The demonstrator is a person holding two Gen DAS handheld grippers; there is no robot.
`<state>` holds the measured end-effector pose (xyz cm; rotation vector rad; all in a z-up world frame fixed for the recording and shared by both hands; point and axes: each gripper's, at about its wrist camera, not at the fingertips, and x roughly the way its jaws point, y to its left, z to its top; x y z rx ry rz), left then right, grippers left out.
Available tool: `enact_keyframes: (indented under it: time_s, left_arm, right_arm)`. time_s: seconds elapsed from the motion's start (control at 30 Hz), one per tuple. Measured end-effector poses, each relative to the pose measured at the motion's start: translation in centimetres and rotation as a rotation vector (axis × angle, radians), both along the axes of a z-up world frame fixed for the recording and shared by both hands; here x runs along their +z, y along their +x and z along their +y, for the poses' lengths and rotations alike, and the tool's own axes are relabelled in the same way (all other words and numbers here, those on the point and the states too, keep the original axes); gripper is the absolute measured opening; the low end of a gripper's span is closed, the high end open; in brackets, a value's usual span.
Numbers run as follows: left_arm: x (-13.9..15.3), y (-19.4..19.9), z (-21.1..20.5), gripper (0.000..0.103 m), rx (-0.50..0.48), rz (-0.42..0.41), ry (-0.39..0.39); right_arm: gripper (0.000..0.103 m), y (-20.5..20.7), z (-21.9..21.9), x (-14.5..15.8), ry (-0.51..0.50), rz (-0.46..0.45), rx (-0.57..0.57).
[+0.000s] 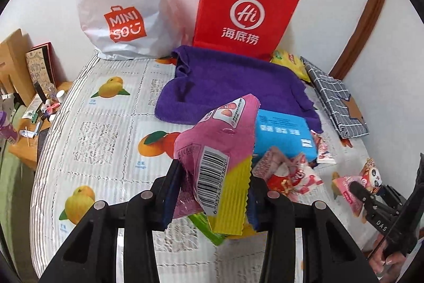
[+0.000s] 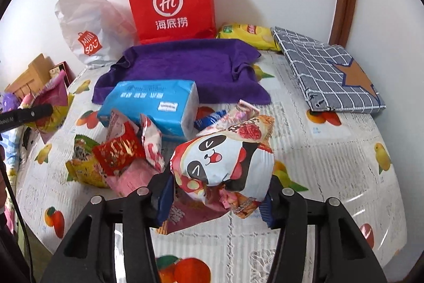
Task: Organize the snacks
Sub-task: 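Carry the pink wafer bag and panda candy pack with both tools onto the purple towel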
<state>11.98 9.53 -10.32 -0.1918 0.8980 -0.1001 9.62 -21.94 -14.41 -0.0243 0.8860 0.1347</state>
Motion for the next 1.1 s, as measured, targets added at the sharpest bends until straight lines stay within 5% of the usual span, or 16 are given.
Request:
enact_keyframes:
  time_s: [0.47, 1.1]
  left_arm:
    - [3.3, 0.2, -3.6, 0.04, -0.064, -0.047, -0.016]
    - [5.4, 11.4, -3.4, 0.04, -0.058, -0.091, 0.045]
  right_arm:
    - [0.052, 0.7, -0.5, 5.2, 0.023, -0.092, -0.005]
    - [0.052, 15.0, 2.9, 8.1, 0.052, -0.155, 0.023]
